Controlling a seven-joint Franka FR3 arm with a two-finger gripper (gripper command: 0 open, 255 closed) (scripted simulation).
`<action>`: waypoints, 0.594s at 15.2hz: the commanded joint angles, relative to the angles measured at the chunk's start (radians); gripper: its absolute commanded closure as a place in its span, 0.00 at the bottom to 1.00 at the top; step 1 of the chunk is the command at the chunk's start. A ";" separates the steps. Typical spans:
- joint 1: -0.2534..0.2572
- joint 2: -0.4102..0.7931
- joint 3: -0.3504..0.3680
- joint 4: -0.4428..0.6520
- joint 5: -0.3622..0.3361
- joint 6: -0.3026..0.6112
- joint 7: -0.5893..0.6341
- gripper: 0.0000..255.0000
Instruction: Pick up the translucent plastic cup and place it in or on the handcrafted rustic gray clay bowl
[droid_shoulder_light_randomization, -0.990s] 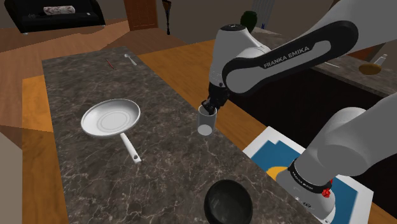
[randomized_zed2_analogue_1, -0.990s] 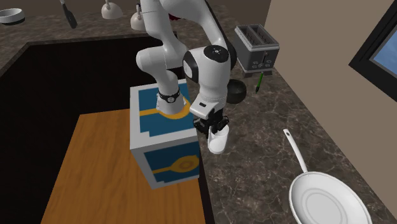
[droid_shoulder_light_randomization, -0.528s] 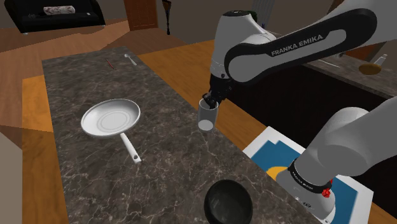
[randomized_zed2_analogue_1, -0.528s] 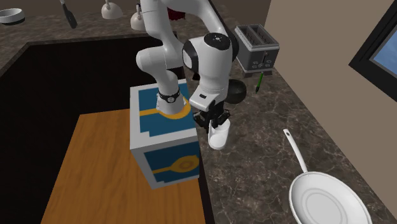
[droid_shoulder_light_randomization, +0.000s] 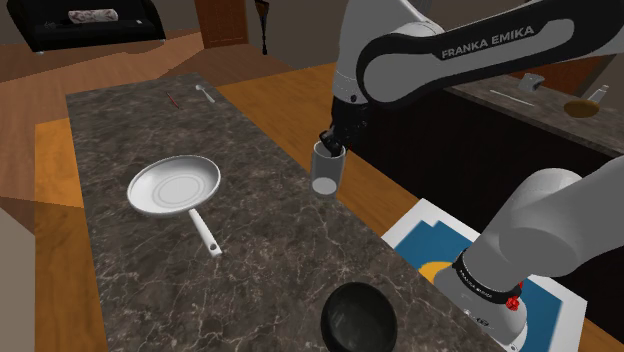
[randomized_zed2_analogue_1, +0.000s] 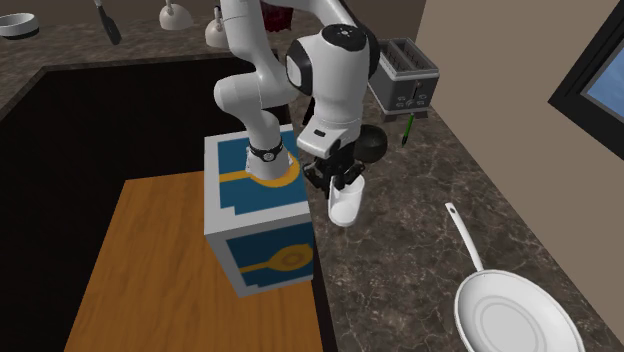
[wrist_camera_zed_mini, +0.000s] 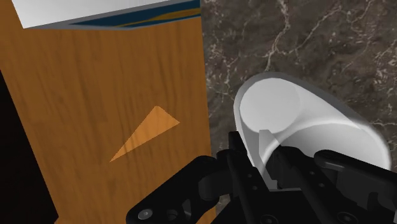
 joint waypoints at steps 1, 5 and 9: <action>-0.001 -0.009 -0.005 0.021 -0.001 -0.030 -0.004 1.00; -0.002 -0.024 -0.010 0.064 -0.002 -0.088 -0.006 1.00; -0.003 -0.035 -0.015 0.110 -0.004 -0.144 -0.008 1.00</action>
